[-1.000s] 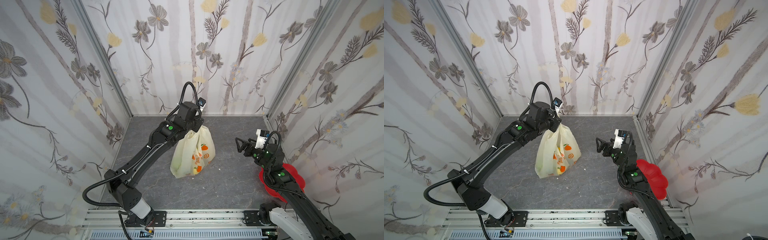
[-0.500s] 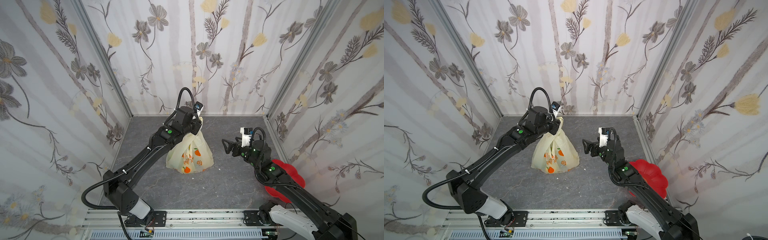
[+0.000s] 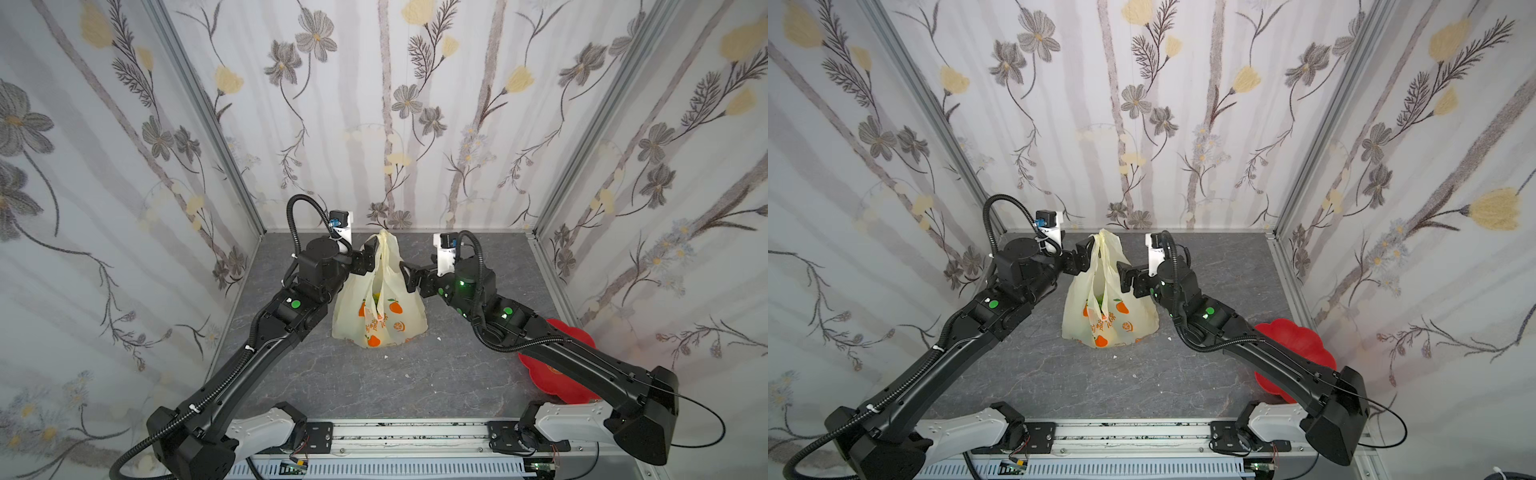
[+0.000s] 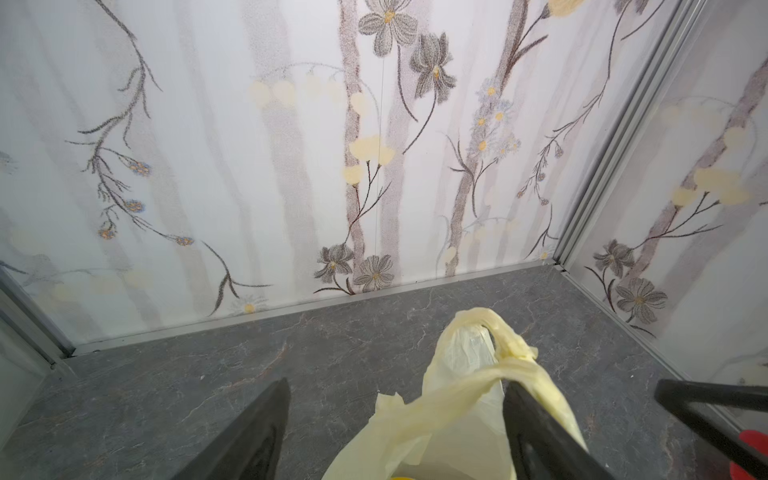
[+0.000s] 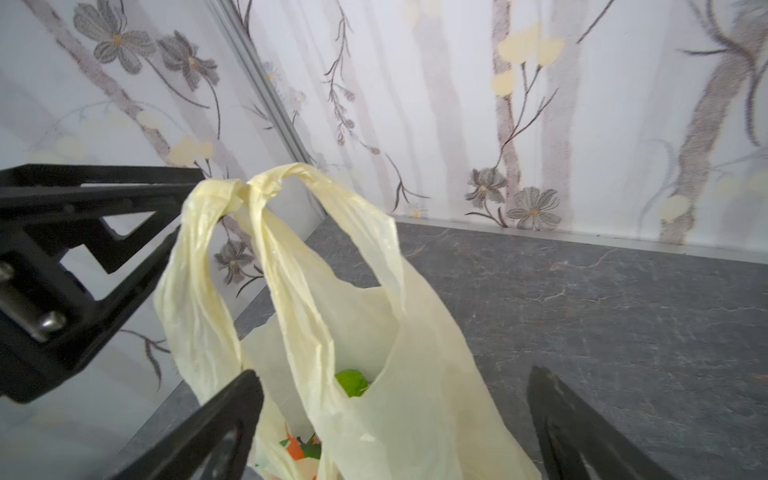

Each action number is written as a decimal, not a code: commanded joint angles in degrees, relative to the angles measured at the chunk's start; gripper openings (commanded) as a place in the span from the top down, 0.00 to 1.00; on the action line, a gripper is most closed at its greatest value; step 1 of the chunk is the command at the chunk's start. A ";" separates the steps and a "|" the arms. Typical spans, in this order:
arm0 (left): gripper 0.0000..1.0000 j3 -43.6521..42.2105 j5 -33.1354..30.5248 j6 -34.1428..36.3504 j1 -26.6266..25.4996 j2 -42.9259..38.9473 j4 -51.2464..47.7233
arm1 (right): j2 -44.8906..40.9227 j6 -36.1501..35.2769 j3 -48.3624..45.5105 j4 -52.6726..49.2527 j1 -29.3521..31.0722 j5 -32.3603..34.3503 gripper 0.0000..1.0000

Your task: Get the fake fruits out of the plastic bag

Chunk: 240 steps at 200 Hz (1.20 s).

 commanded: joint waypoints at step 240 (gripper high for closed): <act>0.12 9.86 -4.48 -19.27 -3.18 -1.24 -15.92 | 17.38 2.27 17.78 -11.37 4.50 16.86 0.81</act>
